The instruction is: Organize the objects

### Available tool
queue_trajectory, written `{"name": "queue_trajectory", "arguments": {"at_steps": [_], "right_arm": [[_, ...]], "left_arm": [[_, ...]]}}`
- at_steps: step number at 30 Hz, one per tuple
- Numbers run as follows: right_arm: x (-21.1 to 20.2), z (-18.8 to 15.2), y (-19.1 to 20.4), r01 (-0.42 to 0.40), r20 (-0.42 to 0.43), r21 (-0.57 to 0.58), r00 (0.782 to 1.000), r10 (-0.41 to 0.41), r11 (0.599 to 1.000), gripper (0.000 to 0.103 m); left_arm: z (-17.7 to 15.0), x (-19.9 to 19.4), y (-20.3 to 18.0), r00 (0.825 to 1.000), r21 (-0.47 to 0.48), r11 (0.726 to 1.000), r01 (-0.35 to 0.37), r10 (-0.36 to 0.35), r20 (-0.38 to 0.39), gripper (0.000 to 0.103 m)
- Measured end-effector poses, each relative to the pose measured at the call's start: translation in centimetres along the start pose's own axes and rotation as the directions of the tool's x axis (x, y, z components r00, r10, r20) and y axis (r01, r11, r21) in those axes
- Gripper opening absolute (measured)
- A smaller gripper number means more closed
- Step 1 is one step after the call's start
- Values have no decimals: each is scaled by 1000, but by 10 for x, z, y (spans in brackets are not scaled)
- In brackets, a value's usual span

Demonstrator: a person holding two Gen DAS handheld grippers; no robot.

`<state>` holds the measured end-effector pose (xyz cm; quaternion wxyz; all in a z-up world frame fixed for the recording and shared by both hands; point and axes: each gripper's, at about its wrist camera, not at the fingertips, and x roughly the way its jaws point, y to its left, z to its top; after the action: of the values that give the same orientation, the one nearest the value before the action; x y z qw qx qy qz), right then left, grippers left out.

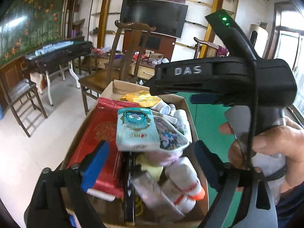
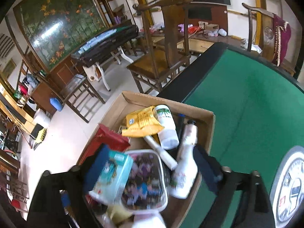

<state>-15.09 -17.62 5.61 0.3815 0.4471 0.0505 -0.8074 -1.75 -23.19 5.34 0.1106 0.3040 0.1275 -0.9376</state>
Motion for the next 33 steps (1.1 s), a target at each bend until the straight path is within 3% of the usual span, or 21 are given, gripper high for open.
{"name": "queue_trajectory", "arguments": {"at_steps": [2,6,8,13,17,23,28,33], "right_arm": [[-17,-12,-3,5,20,17,1000,-5,1000,103],[-58,-48,-12,39,88,12,995,-40,999,103],[-85,-76,-18,51,148,-5,988,-50,999,103],[-131,-152,-32,91,182,-11,979,-87,996,103],[-147,-196,-25,81,184,-52,980,-70,995,103],[-149,-233,-4,73,170,-107,984,-54,992,103],[-145,-243,-1,67,160,-102,986,-50,993,103],[-143,-246,-4,66,146,-79,988,-54,995,103]], "left_arm": [[-6,-14,-5,999,19,1000,-15,14,33,94],[-24,-48,-16,990,38,995,-88,83,118,94],[-30,-62,-18,985,33,993,-114,109,134,94],[-44,-89,-19,977,30,988,-154,148,151,94],[-58,-109,-20,976,56,989,-133,121,182,95],[-69,-112,-33,954,166,946,-279,254,159,95],[-72,-113,-32,979,160,970,-182,165,115,95],[-76,-111,-34,983,134,978,-160,145,110,95]]}}
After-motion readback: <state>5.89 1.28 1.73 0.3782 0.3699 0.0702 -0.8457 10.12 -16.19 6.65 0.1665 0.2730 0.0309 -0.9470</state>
